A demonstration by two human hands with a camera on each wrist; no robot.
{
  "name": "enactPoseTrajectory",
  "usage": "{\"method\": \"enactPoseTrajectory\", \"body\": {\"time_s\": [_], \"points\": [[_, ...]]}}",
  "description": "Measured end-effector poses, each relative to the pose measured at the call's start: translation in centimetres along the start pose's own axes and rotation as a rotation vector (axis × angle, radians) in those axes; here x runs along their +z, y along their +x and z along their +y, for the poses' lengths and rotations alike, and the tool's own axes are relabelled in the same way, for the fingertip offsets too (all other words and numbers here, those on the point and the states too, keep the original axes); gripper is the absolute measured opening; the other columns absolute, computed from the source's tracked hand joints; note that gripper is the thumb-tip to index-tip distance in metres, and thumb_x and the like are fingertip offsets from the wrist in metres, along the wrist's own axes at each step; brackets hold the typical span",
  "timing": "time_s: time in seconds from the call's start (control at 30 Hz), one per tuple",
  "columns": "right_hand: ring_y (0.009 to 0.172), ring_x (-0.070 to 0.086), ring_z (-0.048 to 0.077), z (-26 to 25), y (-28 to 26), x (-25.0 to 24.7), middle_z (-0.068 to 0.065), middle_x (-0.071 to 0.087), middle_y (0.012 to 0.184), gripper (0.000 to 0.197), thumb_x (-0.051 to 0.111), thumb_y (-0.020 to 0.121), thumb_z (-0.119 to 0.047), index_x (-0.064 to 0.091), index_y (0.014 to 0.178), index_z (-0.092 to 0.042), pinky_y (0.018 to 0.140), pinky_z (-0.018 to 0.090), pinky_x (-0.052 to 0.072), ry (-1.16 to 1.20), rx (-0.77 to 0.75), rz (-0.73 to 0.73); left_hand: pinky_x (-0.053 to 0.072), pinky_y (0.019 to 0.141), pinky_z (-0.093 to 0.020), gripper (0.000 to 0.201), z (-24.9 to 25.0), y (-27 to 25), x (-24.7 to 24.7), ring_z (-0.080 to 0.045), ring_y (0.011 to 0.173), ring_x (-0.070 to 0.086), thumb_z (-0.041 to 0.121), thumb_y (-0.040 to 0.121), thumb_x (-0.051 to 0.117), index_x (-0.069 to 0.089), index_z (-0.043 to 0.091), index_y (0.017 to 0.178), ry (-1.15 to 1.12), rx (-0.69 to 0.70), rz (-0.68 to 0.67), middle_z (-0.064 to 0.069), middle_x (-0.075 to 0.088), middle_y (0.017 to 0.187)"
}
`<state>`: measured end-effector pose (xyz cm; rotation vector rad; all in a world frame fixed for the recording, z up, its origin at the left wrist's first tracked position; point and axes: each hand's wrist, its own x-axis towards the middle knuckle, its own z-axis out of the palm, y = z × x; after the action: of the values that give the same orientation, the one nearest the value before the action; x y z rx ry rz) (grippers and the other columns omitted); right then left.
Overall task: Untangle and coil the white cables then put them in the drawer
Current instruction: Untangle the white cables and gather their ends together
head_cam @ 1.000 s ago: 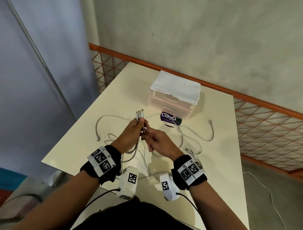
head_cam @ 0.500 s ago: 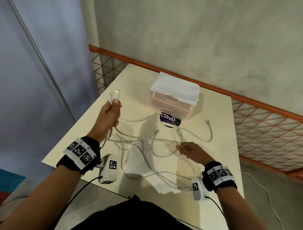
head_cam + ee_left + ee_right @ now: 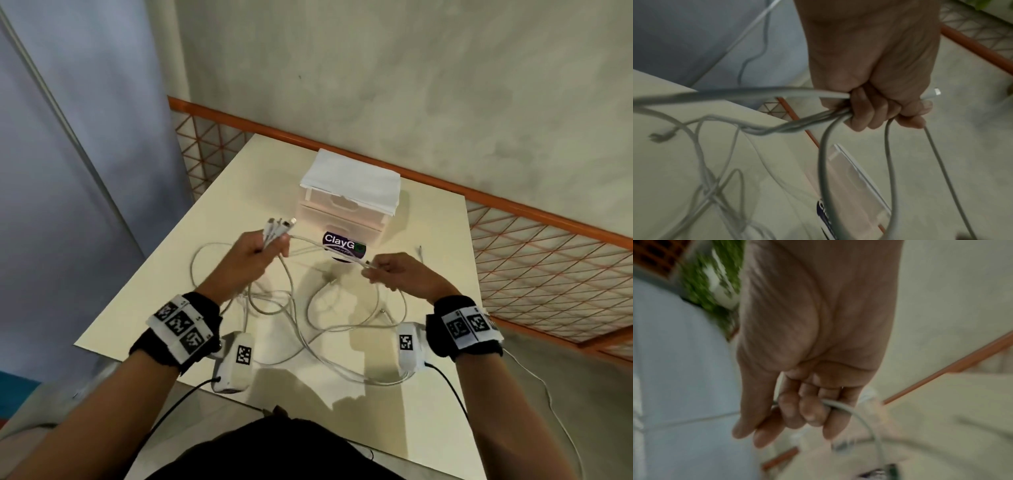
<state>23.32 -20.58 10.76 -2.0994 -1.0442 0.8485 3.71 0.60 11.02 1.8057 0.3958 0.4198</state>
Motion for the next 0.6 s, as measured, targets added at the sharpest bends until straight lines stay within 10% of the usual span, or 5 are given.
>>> {"method": "enactPoseTrajectory", "body": {"time_s": [0.27,0.4,0.6], "points": [[0.084,0.056,0.025,7.9,-1.5,0.5,0.004,0.060,0.080,0.023,0.056,0.092,-0.023,0.055,0.071,-0.015,0.069,0.020,0.033,-0.226,0.194,0.302,0.016,0.037,-0.018,0.035,-1.8,-0.6,-2.0,-0.005,0.038,0.016,0.031,0.096,0.050,0.052,0.020,0.063,-0.215,-0.067,0.250,0.012,0.023,0.043],[0.076,0.063,0.021,6.3,-1.5,-0.5,0.005,0.069,0.080,0.023,0.045,0.096,-0.017,0.057,0.077,-0.014,0.060,0.018,0.038,-0.186,0.098,0.528,0.028,0.042,-0.017,0.038,-2.7,-0.2,-1.9,-0.006,0.034,0.033,0.034,0.092,0.056,0.056,0.015,0.059,0.037,-0.189,0.403,0.010,0.034,0.038],[0.067,0.067,0.015,0.5,-1.0,-5.4,-0.007,0.066,0.068,0.020,0.046,0.094,-0.029,0.055,0.076,-0.032,0.073,0.033,0.050,-0.046,-0.077,0.801,0.033,0.069,-0.028,0.037,-5.0,-0.5,-1.4,-0.030,0.071,0.056,0.030,0.094,0.052,0.067,0.005,0.072,0.370,-0.316,0.393,-0.002,0.052,0.057]]}}
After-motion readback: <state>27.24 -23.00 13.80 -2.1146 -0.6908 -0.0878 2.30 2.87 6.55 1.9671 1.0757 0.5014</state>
